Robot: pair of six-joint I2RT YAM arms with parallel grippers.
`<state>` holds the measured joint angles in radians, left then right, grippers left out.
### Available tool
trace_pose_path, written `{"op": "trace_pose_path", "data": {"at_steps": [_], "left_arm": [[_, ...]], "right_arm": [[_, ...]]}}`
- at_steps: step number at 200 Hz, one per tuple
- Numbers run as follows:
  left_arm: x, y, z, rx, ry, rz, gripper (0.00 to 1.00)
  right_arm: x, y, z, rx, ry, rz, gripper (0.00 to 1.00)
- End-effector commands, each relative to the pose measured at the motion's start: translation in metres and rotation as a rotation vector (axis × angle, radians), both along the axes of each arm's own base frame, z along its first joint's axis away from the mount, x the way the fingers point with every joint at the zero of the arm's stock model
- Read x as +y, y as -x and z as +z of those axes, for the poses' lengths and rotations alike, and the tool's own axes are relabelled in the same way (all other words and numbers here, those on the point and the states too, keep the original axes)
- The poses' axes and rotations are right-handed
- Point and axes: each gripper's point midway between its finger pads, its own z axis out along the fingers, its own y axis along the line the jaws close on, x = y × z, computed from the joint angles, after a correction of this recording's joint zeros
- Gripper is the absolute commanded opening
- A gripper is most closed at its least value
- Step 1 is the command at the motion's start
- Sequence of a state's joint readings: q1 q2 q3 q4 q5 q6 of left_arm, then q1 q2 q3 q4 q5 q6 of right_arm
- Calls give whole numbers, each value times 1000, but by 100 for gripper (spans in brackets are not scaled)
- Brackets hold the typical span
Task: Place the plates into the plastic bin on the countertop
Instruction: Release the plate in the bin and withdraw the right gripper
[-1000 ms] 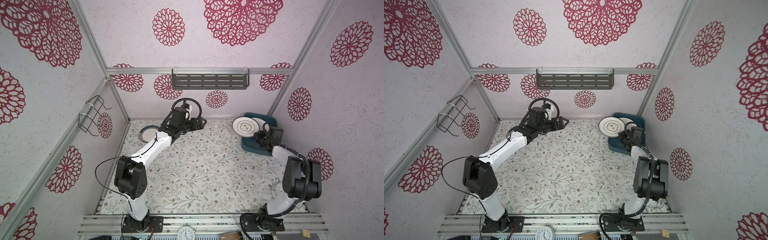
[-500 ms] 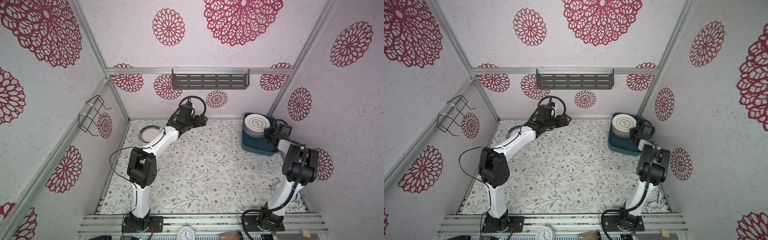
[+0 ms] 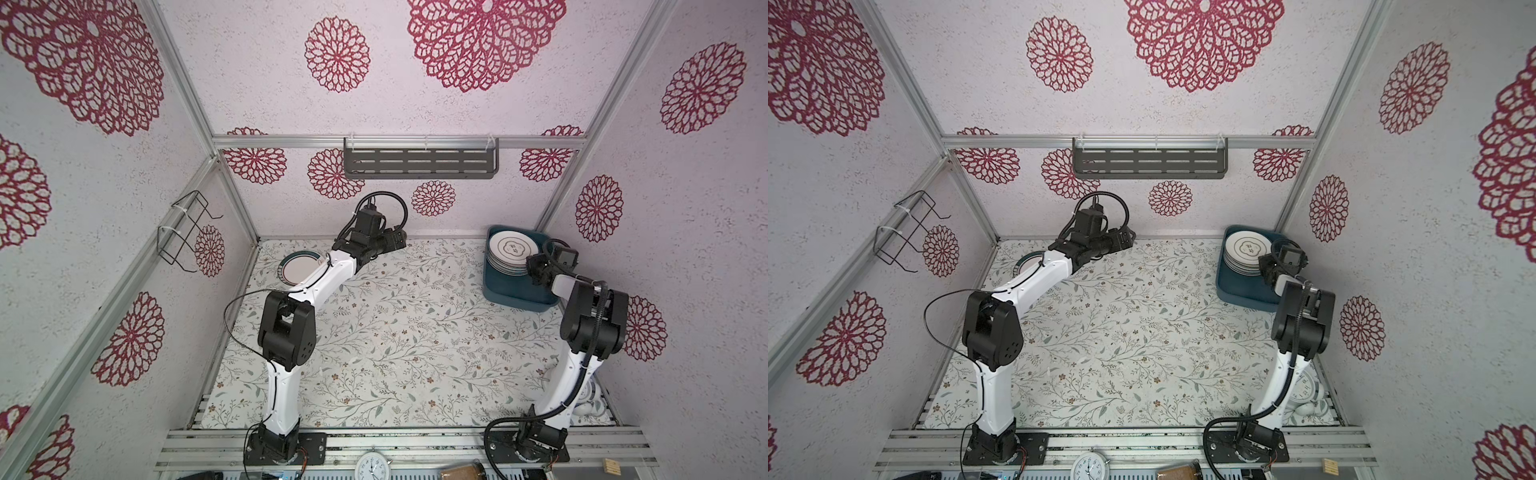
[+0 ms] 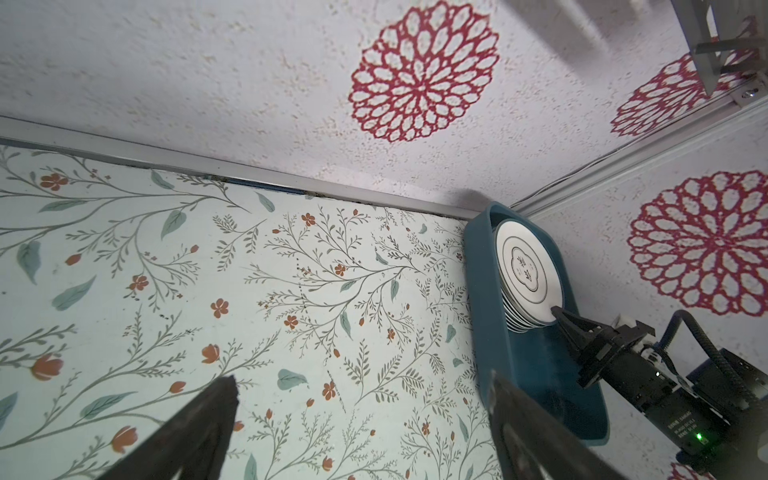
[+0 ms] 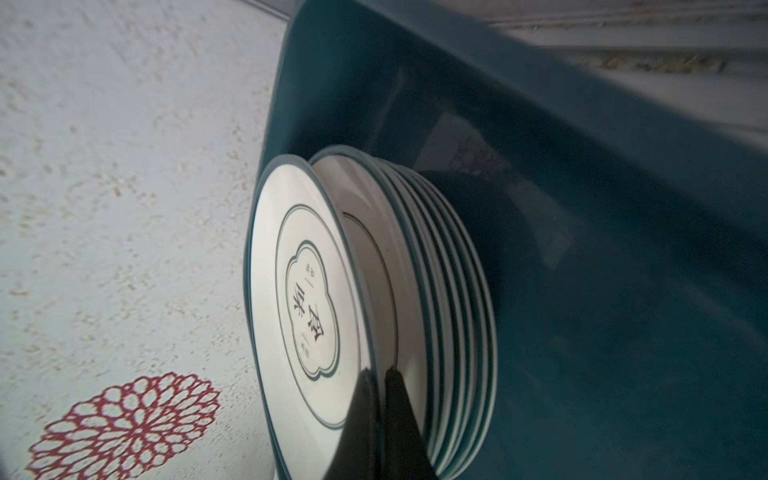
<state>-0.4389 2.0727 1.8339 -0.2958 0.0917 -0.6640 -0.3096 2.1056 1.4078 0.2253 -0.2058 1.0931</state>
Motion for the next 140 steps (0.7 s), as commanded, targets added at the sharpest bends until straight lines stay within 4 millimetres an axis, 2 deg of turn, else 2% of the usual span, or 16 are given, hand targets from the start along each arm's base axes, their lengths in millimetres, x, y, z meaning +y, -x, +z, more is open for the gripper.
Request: {"op": "trace_pose_path", "data": {"at_steps": [1, 34, 45, 56, 70, 87, 109, 140], "left_arm": [[4, -11, 2, -17, 16, 21, 97], [9, -14, 2, -16, 18, 33, 97], [10, -14, 2, -16, 14, 38, 97], [12, -13, 1, -14, 12, 41, 97], [16, -13, 2, -16, 8, 54, 97], [21, -11, 3, -16, 3, 67, 97], [28, -8, 1, -8, -6, 90, 97], [45, -1, -5, 23, -44, 143, 97]], "right_arm": [[-8, -8, 29, -64, 38, -28, 4], [-2, -13, 29, -67, 40, 0, 16], [-1, -14, 31, -72, 46, 1, 21], [-1, -14, 35, -74, 54, 1, 32], [0, -14, 39, -70, 68, 5, 38], [1, -12, 41, -50, 84, 3, 49], [3, -6, 44, -22, 94, -7, 56], [6, 6, 50, 15, 119, -16, 77]]}}
